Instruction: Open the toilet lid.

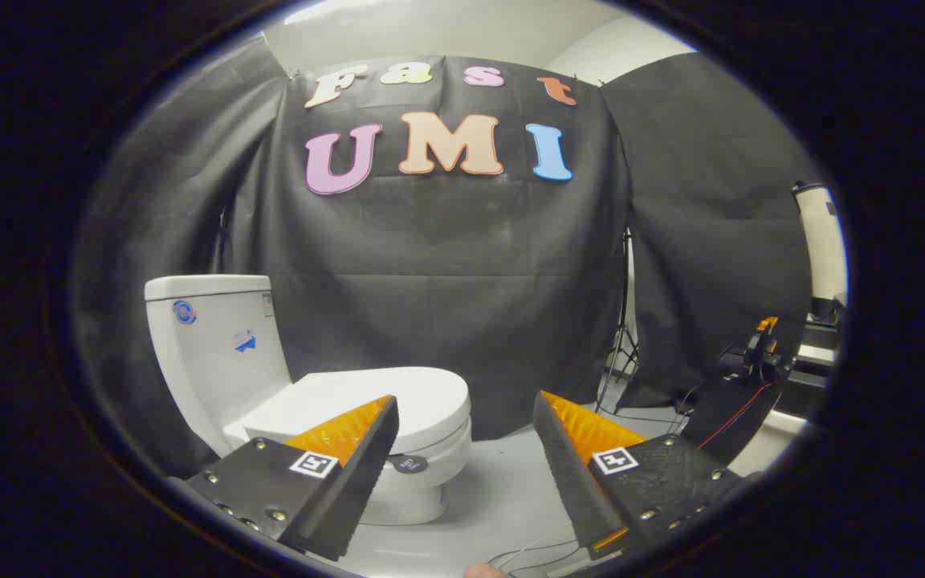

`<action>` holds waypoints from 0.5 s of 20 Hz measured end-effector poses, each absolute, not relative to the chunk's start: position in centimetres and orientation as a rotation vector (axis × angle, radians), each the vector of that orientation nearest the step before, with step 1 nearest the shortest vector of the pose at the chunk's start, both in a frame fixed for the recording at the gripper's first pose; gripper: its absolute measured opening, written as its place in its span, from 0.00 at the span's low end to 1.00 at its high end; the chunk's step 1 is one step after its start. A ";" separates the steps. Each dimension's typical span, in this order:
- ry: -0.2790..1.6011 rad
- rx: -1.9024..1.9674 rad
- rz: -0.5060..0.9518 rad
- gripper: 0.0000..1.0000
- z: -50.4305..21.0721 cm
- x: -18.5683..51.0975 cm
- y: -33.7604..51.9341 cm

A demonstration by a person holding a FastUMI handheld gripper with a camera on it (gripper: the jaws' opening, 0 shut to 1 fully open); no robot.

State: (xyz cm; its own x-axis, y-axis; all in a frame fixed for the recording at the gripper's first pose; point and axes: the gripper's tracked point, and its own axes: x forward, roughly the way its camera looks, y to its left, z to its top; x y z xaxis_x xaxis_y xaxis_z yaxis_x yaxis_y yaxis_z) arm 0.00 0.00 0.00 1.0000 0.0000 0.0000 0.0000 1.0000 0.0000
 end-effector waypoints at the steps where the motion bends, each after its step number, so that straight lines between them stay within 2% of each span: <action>1: -0.001 -0.004 0.000 0.99 0.0 0.1 0.0; 10: 0.006 -0.008 0.009 0.99 -0.2 0.7 0.7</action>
State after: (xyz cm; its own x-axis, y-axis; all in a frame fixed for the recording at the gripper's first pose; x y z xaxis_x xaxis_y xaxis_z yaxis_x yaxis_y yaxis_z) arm 0.67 0.71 -0.22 0.9999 0.0093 -0.0060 -0.0093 0.9999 -0.0076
